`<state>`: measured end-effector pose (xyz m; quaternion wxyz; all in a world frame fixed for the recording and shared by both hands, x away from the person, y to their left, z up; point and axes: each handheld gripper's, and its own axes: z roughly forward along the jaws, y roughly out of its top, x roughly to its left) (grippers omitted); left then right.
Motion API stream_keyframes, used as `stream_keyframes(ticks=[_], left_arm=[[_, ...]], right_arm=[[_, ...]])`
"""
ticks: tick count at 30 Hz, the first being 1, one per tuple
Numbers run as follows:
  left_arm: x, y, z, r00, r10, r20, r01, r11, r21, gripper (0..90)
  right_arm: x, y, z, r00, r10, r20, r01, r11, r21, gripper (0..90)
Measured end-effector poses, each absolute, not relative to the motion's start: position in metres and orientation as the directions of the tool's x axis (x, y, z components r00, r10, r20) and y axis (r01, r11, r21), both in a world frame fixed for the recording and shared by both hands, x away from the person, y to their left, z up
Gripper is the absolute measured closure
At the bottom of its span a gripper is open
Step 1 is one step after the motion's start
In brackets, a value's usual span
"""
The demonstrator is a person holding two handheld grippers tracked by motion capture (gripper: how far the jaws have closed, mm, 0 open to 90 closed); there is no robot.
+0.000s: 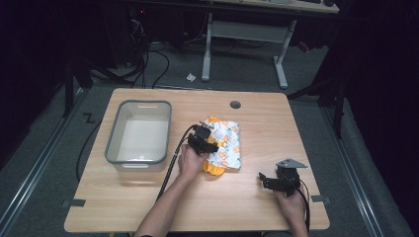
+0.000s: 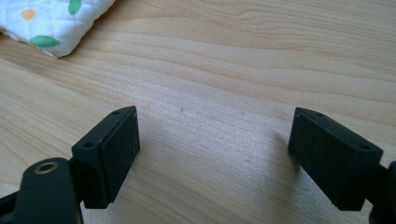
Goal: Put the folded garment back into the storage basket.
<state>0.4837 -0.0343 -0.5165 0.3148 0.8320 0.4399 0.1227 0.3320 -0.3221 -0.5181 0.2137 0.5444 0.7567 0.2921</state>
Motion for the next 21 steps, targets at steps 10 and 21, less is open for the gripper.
stream_keyframes(ticks=[10,21], left_arm=[[0.480,-0.038,-0.513,0.631,0.768,-0.112,0.644,-0.438,0.627,66.1],[0.480,-0.033,-0.505,0.646,0.748,-0.151,0.636,-0.418,0.648,74.6]], right_arm=[[0.332,-0.322,-0.518,-0.316,0.949,-0.008,0.698,0.238,0.675,16.6],[0.332,-0.322,-0.518,-0.316,0.949,-0.006,0.698,0.237,0.675,16.6]])
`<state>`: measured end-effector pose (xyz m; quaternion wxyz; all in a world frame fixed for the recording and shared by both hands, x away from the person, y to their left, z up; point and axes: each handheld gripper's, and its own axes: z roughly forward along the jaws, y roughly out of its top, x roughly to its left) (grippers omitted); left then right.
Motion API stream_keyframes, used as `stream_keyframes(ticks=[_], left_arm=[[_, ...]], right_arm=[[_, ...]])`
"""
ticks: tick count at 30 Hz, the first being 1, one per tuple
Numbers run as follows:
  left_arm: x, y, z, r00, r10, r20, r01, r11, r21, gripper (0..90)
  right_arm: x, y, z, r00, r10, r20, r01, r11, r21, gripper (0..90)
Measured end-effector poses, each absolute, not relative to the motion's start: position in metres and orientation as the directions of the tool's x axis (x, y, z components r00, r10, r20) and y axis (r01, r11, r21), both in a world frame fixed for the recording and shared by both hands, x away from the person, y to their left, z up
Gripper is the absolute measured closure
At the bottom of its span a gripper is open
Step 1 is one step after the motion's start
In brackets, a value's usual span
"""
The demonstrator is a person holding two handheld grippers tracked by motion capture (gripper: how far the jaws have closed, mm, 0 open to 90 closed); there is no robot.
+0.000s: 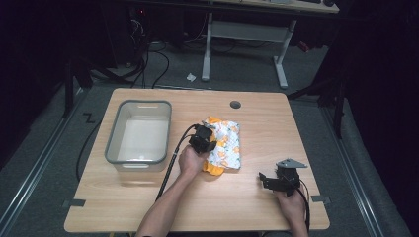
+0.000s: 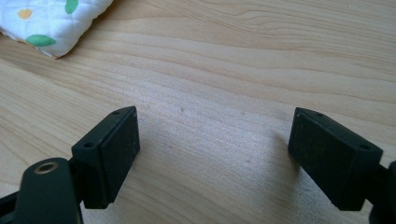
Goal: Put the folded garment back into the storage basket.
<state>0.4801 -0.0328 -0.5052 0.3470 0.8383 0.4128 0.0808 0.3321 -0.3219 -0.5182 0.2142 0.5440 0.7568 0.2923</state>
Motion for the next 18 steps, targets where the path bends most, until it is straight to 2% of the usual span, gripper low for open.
stream_keyframes(ticks=[7,18], left_arm=[[0.476,-0.028,-0.489,0.659,0.732,-0.173,0.618,-0.396,0.679,75.5],[0.467,-0.019,-0.467,0.680,0.715,-0.160,0.580,-0.392,0.714,75.8]], right_arm=[[0.332,-0.322,-0.518,-0.316,0.949,-0.006,0.698,0.237,0.676,16.6],[0.332,-0.322,-0.518,-0.318,0.948,-0.006,0.698,0.238,0.676,16.6]])
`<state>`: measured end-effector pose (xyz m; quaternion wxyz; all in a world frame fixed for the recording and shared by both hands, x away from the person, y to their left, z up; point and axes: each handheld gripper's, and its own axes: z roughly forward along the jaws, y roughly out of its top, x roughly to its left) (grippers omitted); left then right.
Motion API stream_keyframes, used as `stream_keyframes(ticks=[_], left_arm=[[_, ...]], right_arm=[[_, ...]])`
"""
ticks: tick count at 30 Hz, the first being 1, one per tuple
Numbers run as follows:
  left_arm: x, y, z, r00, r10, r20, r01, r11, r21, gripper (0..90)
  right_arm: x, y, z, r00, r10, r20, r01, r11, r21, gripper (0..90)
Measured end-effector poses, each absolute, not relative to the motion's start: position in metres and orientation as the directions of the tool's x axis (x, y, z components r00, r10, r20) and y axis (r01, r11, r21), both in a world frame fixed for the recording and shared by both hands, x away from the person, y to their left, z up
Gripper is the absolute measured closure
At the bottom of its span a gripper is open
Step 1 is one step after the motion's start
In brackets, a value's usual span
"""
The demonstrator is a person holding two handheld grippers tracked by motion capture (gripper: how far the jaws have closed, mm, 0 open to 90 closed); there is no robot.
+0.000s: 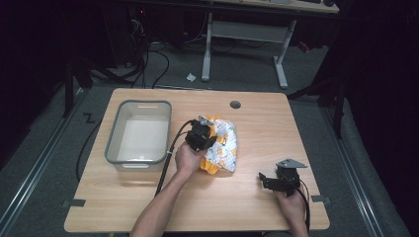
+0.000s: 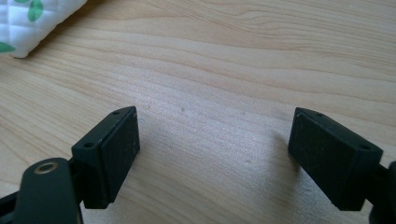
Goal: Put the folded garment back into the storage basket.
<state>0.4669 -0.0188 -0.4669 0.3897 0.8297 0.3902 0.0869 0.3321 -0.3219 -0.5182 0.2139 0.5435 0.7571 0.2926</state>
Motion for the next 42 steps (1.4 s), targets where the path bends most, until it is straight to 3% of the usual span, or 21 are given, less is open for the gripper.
stream_keyframes(ticks=[42], left_arm=[[0.449,0.038,-0.410,0.680,0.701,-0.216,0.539,-0.277,0.795,76.3]], right_arm=[[0.332,-0.322,-0.518,-0.323,0.947,-0.008,0.696,0.243,0.676,16.6]])
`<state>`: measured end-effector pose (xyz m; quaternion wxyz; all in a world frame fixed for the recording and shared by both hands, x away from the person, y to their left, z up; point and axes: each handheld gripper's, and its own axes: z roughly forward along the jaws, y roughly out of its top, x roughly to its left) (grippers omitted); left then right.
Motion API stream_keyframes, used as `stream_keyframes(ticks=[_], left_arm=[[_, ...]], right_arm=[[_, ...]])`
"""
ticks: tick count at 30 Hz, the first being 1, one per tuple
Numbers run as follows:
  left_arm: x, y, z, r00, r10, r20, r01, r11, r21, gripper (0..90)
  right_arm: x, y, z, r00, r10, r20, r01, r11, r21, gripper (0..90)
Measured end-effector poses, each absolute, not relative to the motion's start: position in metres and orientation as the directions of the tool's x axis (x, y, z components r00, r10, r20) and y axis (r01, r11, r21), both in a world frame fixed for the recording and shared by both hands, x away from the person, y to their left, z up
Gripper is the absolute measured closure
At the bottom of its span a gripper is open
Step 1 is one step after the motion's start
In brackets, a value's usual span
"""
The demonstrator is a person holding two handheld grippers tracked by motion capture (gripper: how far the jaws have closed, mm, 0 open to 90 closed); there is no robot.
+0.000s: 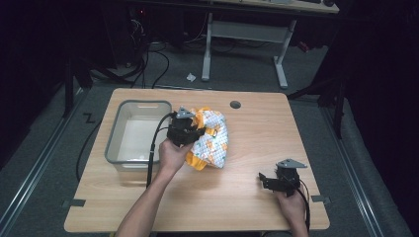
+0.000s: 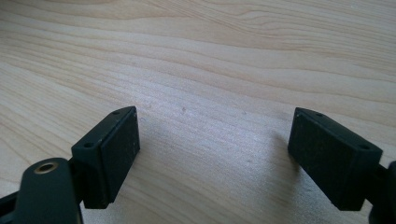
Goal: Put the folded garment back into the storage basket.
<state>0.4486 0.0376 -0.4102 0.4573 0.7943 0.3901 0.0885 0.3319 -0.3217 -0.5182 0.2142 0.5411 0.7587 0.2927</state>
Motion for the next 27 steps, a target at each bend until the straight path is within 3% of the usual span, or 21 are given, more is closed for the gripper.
stream_keyframes(ticks=[27], left_arm=[[0.444,0.097,-0.382,0.629,0.741,-0.233,0.537,-0.198,0.820,76.4]], right_arm=[[0.332,-0.322,-0.518,-0.322,0.947,-0.009,0.696,0.243,0.676,16.7]])
